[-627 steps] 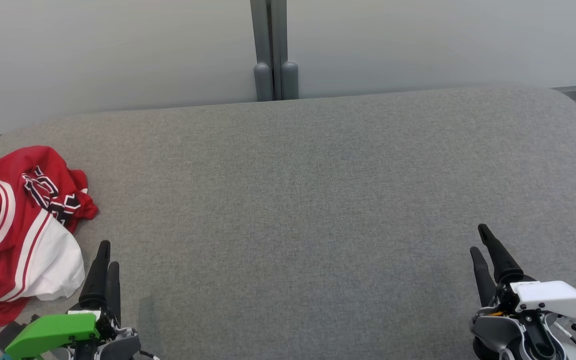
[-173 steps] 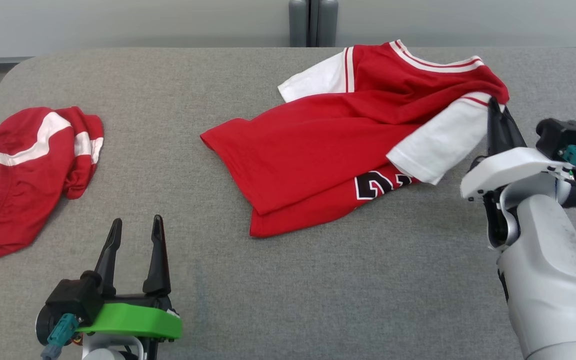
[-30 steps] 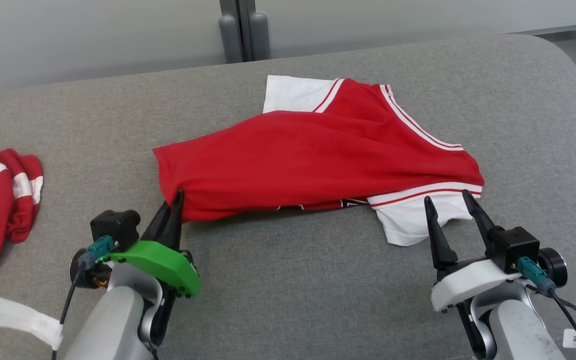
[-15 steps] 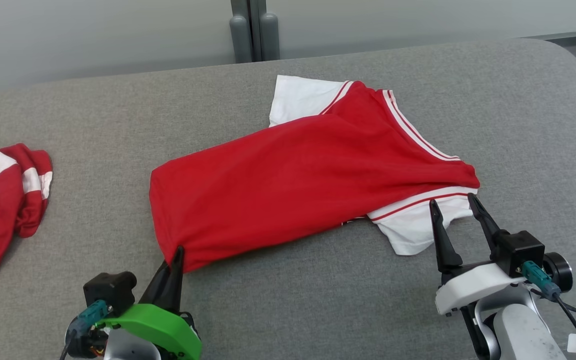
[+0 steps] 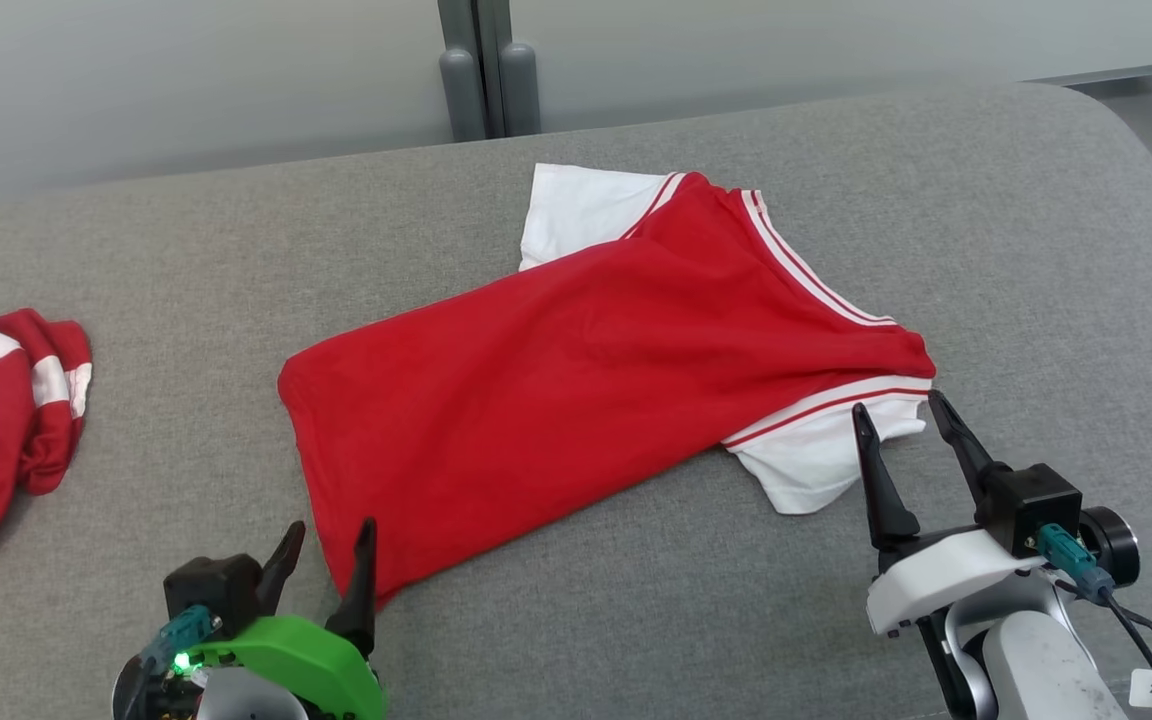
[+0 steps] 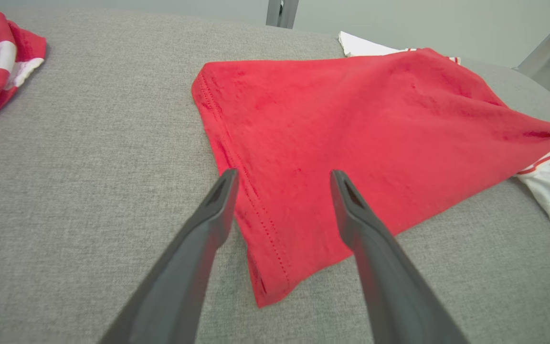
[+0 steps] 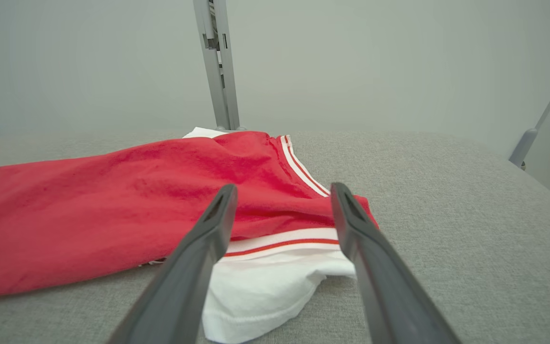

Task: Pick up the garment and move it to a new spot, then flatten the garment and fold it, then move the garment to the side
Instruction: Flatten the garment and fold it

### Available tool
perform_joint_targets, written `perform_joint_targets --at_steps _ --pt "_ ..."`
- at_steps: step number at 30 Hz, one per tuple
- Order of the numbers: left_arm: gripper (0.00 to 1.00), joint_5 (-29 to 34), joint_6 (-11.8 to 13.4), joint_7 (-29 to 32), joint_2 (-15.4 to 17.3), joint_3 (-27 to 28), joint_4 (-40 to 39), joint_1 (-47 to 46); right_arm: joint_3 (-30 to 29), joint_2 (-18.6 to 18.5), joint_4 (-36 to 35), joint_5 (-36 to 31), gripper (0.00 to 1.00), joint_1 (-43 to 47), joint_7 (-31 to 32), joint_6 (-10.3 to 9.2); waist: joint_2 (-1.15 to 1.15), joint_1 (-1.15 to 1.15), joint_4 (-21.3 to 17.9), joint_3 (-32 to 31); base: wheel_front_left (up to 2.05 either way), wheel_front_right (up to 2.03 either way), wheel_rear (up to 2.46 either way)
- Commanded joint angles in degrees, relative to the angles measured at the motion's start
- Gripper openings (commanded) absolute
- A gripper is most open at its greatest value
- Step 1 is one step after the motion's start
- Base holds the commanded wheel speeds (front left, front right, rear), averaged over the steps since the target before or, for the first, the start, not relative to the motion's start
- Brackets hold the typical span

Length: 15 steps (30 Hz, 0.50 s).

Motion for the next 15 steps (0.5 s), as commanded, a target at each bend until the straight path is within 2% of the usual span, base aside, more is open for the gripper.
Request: perform_joint_targets --at_steps 1,8,15 --pt "1.0 -0.36 0.63 0.11 0.85 0.51 -0.62 1.5 -0.37 -0.1 0.06 -0.02 1.0 0.79 0.08 -0.08 0.0 0.0 0.24 -0.46 0.0 0.0 0.0" --pt "1.0 -0.86 2.83 2.13 2.56 1.27 -3.35 4.69 -1.06 -0.09 -0.32 -0.03 1.0 1.91 0.36 -0.08 0.0 0.0 1.74 -1.12 0.0 0.0 0.0" --pt "1.0 -4.42 0.74 10.94 1.68 -1.18 -1.23 1.32 -0.23 -0.12 -0.74 0.22 1.0 0.66 0.54 -0.08 0.0 0.0 2.39 -0.17 0.0 0.0 0.0"
